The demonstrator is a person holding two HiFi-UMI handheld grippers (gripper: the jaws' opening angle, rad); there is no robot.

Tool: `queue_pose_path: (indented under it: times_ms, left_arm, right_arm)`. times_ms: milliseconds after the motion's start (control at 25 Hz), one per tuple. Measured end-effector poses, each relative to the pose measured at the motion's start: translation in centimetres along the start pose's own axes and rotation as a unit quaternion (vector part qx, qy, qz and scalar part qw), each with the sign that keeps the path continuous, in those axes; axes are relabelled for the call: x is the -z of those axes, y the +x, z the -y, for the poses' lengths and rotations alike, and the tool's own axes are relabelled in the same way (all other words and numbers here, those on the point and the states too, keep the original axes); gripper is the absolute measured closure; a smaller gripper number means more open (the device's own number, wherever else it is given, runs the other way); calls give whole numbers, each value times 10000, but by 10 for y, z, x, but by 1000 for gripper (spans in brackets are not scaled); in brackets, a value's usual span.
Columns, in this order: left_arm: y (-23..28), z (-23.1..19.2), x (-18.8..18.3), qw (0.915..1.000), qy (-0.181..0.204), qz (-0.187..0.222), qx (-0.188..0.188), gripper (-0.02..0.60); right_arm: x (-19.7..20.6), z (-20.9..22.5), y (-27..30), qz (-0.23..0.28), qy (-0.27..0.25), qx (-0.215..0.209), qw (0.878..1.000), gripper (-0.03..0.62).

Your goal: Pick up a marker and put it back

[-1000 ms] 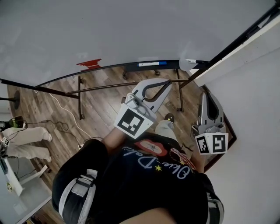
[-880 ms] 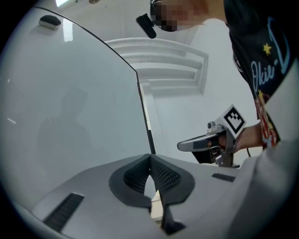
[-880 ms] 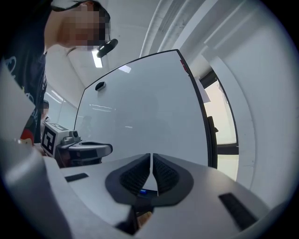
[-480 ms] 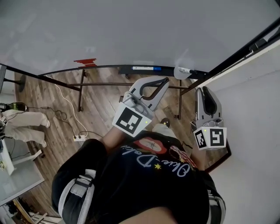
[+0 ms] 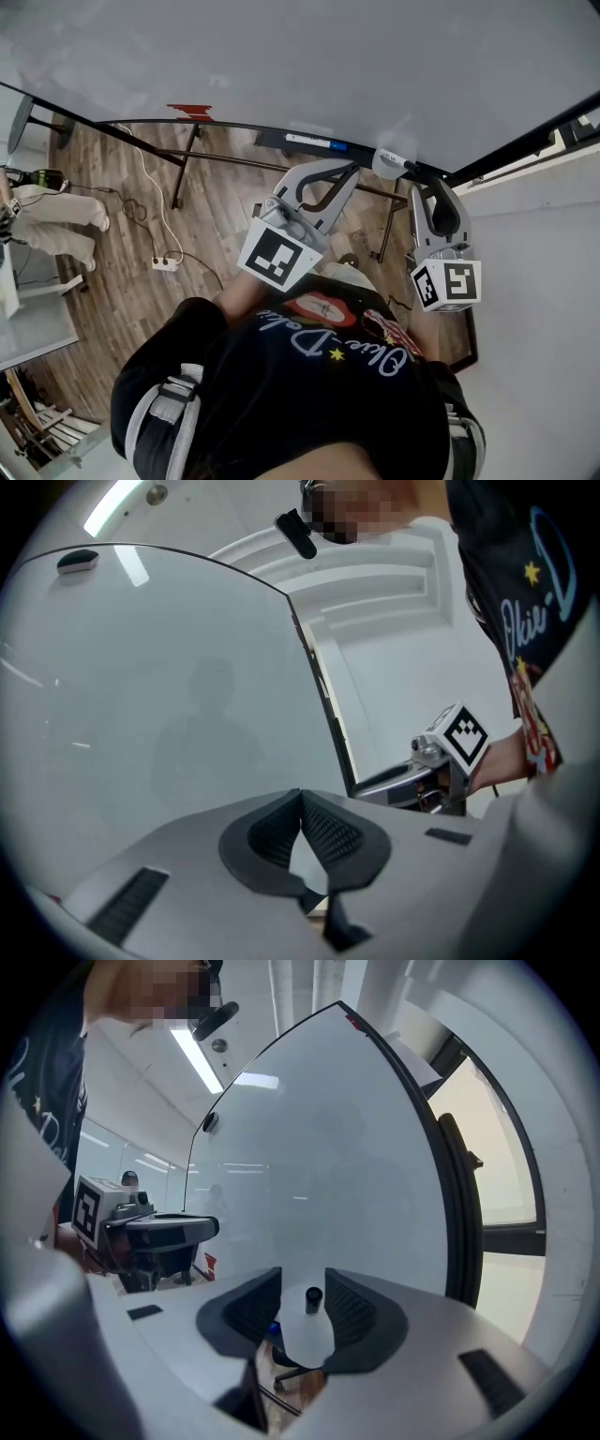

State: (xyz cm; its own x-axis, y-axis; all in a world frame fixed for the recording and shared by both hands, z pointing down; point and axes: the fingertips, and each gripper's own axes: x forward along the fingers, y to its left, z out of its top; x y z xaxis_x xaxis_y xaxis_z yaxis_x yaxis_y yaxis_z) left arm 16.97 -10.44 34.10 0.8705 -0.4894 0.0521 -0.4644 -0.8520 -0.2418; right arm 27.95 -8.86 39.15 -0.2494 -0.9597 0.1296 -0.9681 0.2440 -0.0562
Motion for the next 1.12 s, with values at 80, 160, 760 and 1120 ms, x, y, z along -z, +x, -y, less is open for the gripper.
queue_pose_path:
  times_ms: [80, 160, 760, 1120]
  left_arm:
    - [2, -1, 1, 9999, -11, -27, -157, 577]
    - [4, 0, 0, 9997, -15, -46, -248, 578]
    - [6, -25, -1, 9994, -56, -134, -301, 578]
    - [3, -37, -1, 9997, -53, -184, -162, 578]
  right_arm:
    - [2, 2, 5, 6, -21, -169, 9999, 453]
    - [3, 3, 8, -2, -59, -300, 9995, 451]
    - [23, 2, 37, -381, 138, -281, 9988, 444]
    - [33, -1, 48, -572, 202, -130, 9981, 453]
